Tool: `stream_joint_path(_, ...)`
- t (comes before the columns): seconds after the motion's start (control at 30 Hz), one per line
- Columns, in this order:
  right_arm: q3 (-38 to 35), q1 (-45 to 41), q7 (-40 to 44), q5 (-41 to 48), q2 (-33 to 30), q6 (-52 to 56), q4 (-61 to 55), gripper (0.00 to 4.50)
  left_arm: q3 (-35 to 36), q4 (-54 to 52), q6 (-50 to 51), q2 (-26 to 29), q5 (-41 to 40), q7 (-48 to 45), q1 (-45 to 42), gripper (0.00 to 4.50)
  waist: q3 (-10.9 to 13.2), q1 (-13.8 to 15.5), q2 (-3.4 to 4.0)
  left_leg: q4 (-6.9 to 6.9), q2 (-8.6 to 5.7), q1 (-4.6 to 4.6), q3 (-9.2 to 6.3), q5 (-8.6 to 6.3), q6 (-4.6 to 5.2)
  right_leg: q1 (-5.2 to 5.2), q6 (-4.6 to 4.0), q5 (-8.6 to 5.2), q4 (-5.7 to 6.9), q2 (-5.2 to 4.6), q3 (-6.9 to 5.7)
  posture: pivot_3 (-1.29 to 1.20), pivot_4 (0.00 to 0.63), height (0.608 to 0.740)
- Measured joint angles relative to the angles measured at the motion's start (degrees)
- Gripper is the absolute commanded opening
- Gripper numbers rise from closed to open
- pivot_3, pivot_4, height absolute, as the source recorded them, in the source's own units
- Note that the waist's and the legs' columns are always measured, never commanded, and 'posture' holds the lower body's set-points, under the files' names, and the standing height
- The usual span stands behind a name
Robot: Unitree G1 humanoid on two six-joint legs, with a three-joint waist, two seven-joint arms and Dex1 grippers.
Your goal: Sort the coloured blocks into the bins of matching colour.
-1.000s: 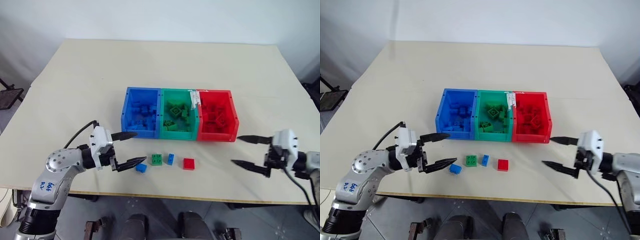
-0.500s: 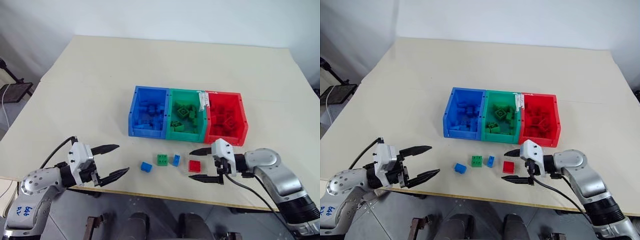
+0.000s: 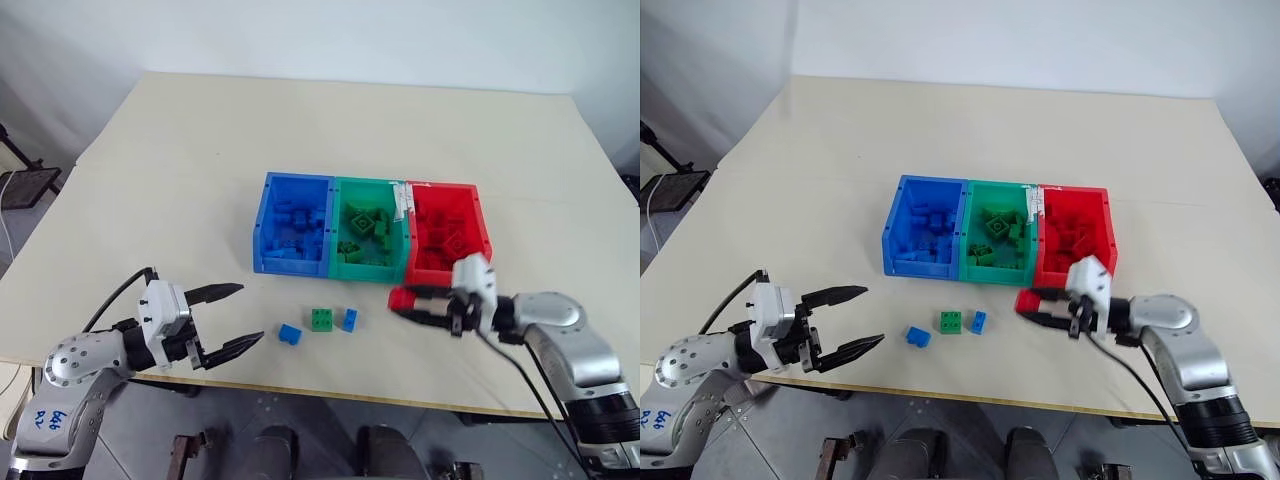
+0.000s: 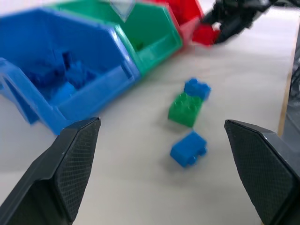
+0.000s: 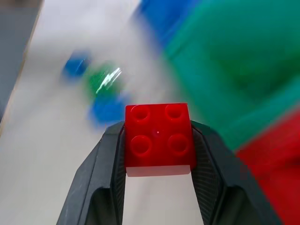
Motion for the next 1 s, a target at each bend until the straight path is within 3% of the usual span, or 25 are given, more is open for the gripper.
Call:
stream_joint_path(0.13, -5.32, -7.64, -4.83, 1.13, 0.67, -0.04, 4.58, 1.47, -1.65, -0.39, 1.81, -0.22, -0.36, 1.68, -3.42, 4.50, 0.00, -0.59, 0.00, -0.06, 0.03, 0.03, 0.00, 0.01, -0.02, -0.01, 0.00, 0.00, 0.06, 0.04, -0.02, 0.00, 0.150, 0.740)
stream_joint_path(0.33, -3.66, -14.53, -10.42, -6.55, 2.98, -5.41, 18.32, 1.47, -5.61, -0.82, 3.38, -1.29, -0.41, 2.60, -8.48, 4.50, 0.00, -0.85, 0.00, -0.07, -0.14, 0.02, 0.08, 0.04, 0.03, -0.12, 0.00, 0.00, 0.24, 0.10, -0.08, 0.00, 0.150, 0.740)
stream_joint_path(0.37, -3.40, -15.35, -10.67, -7.77, 3.19, -6.41, 20.41, 2.19, -6.09, -0.82, 3.43, -1.66, -0.41, 2.68, -9.50, 4.50, 0.00, -0.83, 0.00, -0.07, -0.14, 0.01, 0.08, 0.04, 0.04, -0.12, 0.00, 0.00, 0.24, 0.12, -0.11, 0.00, 0.150, 0.740)
stream_joint_path(0.6, -3.23, -15.79, -9.22, -9.45, 3.82, -10.95, 23.81, 4.48, -6.32, -0.89, 3.77, -2.28, -0.57, 3.75, -9.19, 4.50, 0.00, -0.88, 0.00, -0.10, -0.12, 0.00, 0.08, 0.04, 0.04, -0.12, 0.00, 0.00, 0.29, 0.13, -0.13, 0.00, 0.150, 0.740)
stream_joint_path(1.0, -3.07, 1.03, 14.19, -2.19, -3.56, -14.15, 7.22, 4.48, 5.26, 7.35, -1.94, 2.57, 0.83, 1.10, 0.98, 4.50, 0.00, -0.61, 0.00, -0.07, -0.06, 0.01, 0.02, 0.02, 0.06, 0.03, 0.00, 0.00, -0.03, 0.00, -0.05, 0.00, 0.150, 0.740)
